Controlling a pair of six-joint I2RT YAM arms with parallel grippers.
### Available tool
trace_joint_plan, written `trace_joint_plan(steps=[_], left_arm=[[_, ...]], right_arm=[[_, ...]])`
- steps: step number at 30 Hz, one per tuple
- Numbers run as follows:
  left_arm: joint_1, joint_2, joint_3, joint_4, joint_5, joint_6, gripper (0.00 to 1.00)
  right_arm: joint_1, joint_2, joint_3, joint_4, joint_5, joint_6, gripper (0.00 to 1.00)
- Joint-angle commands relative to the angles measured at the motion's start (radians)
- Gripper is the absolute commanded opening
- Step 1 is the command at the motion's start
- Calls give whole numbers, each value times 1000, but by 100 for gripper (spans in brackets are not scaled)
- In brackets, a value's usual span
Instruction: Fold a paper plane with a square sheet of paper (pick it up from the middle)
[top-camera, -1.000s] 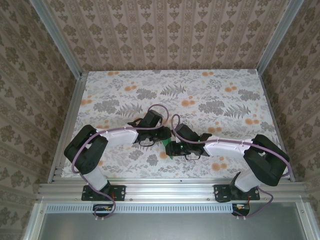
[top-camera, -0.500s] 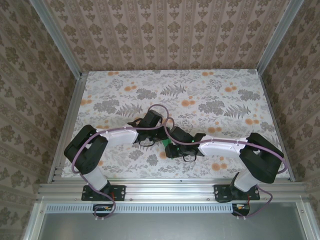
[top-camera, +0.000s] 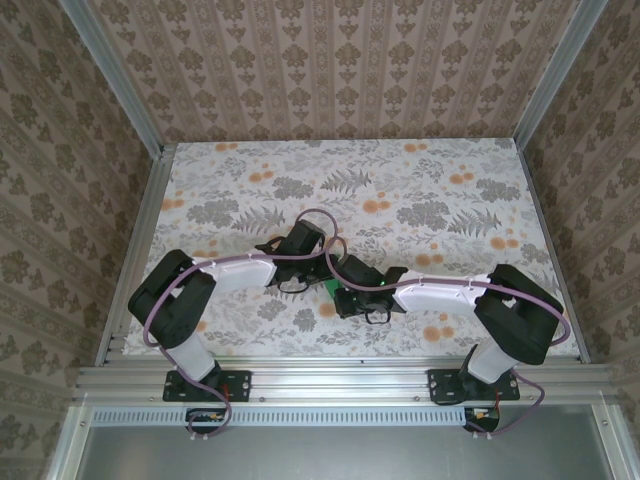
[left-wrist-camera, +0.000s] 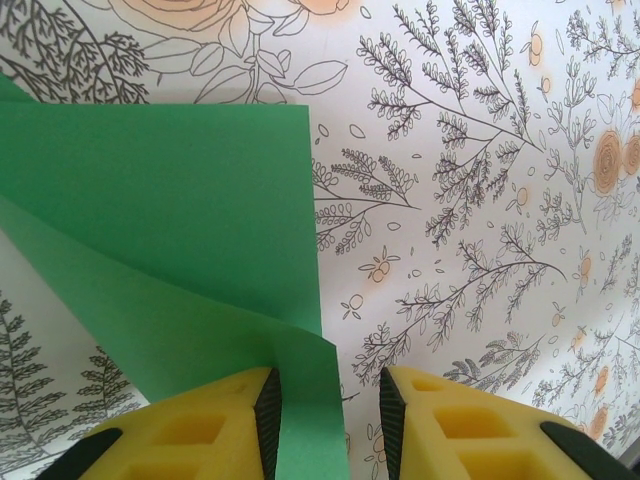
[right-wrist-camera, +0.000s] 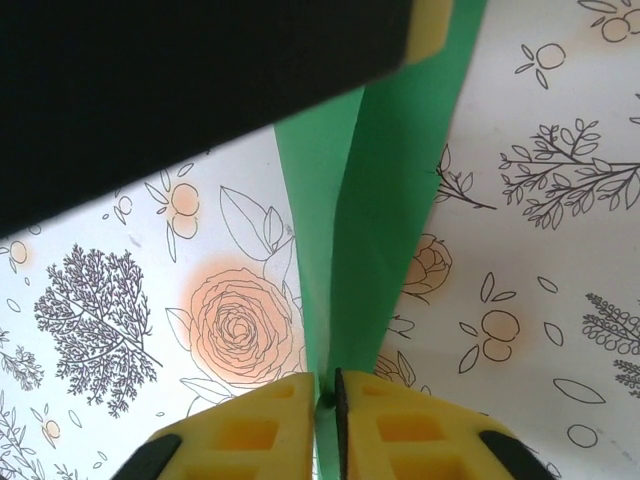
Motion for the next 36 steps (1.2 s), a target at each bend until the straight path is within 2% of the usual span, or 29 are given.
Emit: trace_joint_plan(steps=[1,7,15,23,30,34,36], left_arm=[[-8,0,2,-3,6,22,35],[-6,8,2,-3,5,24,34],[-5,38,3,-24,1,3,33],[-2,42,-4,-16,-1,-4,32],[0,52,6,-19,0,8,32],[1,69,7,-23,-3,3,30],[3,74,7,-22,-1,0,30]], right_arm=[[9,11,4,-11,17,-1,10],[8,1,-37,69,-15,10,4],[8,40,-77,172,-61,40,5],[-17,65,-160,327,-118,149,5],[-45,36,-159,329,-158,150,6],[-54,-5,-163,318,-164,138,15],[-54,-30,-170,316,-148,124,23]])
